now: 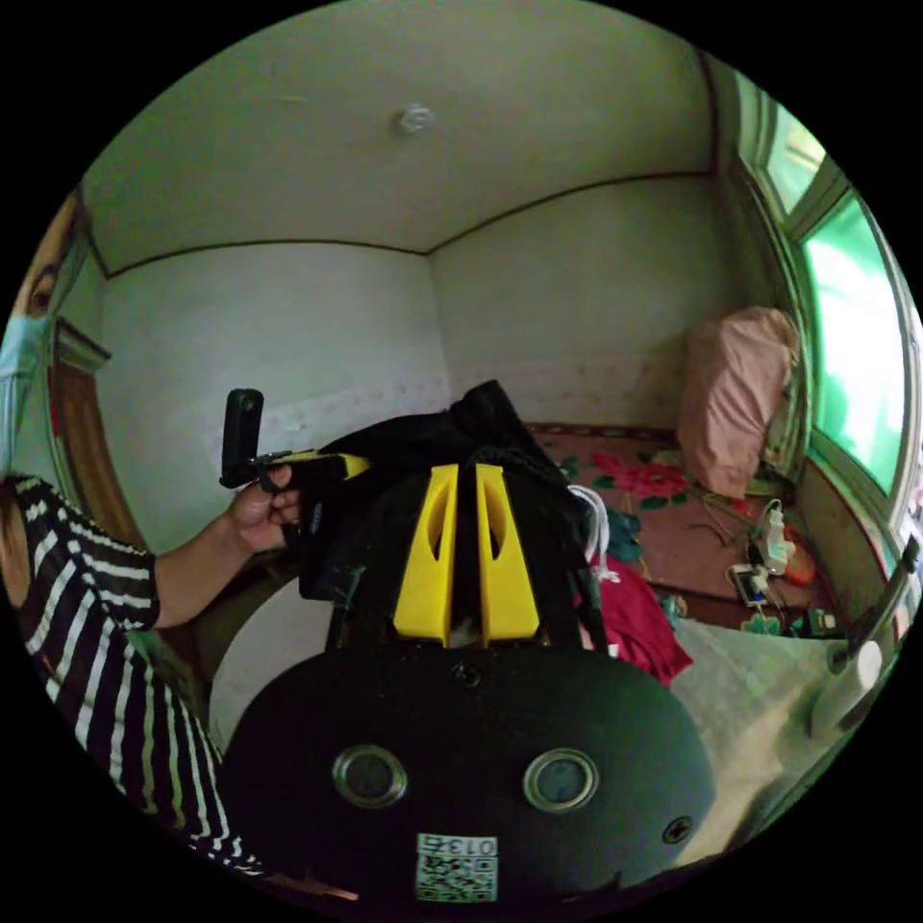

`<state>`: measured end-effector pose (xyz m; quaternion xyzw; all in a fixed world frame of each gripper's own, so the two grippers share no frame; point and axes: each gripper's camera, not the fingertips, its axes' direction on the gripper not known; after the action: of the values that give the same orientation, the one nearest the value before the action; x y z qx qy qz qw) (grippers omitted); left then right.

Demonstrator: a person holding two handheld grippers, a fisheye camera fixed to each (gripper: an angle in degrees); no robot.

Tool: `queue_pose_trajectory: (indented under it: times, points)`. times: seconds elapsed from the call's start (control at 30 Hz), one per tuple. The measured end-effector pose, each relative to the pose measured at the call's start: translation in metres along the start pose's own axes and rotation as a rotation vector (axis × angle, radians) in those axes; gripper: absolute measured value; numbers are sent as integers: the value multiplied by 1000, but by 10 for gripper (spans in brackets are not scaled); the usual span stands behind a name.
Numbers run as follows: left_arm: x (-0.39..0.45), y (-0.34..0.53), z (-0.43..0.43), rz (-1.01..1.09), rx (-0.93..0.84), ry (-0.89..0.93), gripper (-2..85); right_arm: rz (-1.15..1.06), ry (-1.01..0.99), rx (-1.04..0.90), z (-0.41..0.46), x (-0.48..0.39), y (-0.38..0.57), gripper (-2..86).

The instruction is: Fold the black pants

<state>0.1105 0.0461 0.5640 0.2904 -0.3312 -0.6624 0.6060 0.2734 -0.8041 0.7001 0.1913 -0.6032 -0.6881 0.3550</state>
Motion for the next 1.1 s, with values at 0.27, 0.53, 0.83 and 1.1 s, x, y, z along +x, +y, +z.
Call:
queue_pose_trajectory:
  times: [0.27, 0.53, 0.83, 1.1]
  points:
    - [28, 202, -93, -206, -416, -203, 33, 123, -208, -436, 95, -126, 148, 28]
    - [19, 356, -142, -525, -612, -104, 91, 301, -192, -884, 151, -211, 277, 43]
    - [13, 378, -139, -97, -721, 22, 143, 324, 137, -816, 143, -261, 249, 75]
    - [-5, 443, -156, 189, -910, 48, 97, 433, 227, -903, 180, -315, 268, 29]
